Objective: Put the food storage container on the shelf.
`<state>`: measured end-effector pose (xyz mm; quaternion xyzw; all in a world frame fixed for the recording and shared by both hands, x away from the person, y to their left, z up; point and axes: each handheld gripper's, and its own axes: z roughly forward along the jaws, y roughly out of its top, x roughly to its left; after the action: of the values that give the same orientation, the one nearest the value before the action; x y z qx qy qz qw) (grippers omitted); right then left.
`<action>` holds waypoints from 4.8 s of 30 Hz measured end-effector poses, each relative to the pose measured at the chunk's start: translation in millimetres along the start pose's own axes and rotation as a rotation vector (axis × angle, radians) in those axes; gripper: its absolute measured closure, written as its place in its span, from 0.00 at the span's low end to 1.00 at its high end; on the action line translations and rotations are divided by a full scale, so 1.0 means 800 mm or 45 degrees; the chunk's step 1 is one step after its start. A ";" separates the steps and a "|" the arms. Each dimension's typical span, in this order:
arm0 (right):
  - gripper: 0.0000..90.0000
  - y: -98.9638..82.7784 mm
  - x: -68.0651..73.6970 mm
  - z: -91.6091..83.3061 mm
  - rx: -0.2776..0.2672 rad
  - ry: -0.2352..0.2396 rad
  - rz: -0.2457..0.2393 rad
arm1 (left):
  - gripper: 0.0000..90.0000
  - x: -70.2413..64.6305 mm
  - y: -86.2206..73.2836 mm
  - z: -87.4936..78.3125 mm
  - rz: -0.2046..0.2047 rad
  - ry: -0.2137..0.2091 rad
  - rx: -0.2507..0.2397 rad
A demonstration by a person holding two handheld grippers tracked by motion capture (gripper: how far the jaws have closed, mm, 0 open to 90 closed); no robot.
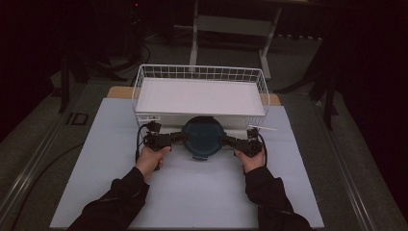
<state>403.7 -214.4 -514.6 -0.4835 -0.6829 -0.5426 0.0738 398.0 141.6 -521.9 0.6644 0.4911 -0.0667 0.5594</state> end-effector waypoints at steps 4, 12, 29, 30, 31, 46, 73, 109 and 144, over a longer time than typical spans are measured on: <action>0.50 0.004 0.003 0.004 -0.053 -0.052 -0.026 | 0.50 0.002 0.001 0.003 0.016 0.022 -0.035; 0.48 0.010 0.007 0.007 -0.074 -0.131 -0.091 | 0.42 -0.001 0.001 0.005 0.023 0.074 -0.041; 0.43 0.010 0.031 -0.005 -0.051 -0.237 -0.235 | 0.00 -0.041 0.000 -0.016 0.213 0.126 -0.013; 0.43 0.010 0.034 -0.007 -0.054 -0.239 -0.254 | 0.00 -0.044 0.000 -0.019 0.241 0.128 -0.011; 0.43 0.010 0.037 -0.009 -0.048 -0.246 -0.263 | 0.00 -0.047 -0.001 -0.021 0.255 0.129 -0.004; 0.60 -0.022 0.099 -0.033 0.010 -0.118 -0.363 | 0.00 -0.105 -0.032 -0.073 0.504 0.098 0.004; 1.00 -0.059 0.113 0.024 0.183 -0.213 -0.416 | 0.00 -0.119 -0.084 -0.099 0.616 0.066 -0.037; 1.00 -0.022 0.095 0.061 0.121 -0.304 -0.446 | 0.00 -0.112 -0.087 -0.097 0.629 0.073 -0.068; 0.19 -0.063 0.110 -0.009 0.026 -0.175 -0.532 | 0.00 -0.124 -0.091 -0.100 0.680 0.036 -0.073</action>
<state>317.8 -166.4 -490.2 -0.3664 -0.7773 -0.5048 -0.0822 258.2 141.0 -478.9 0.7551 0.3076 0.1065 0.5690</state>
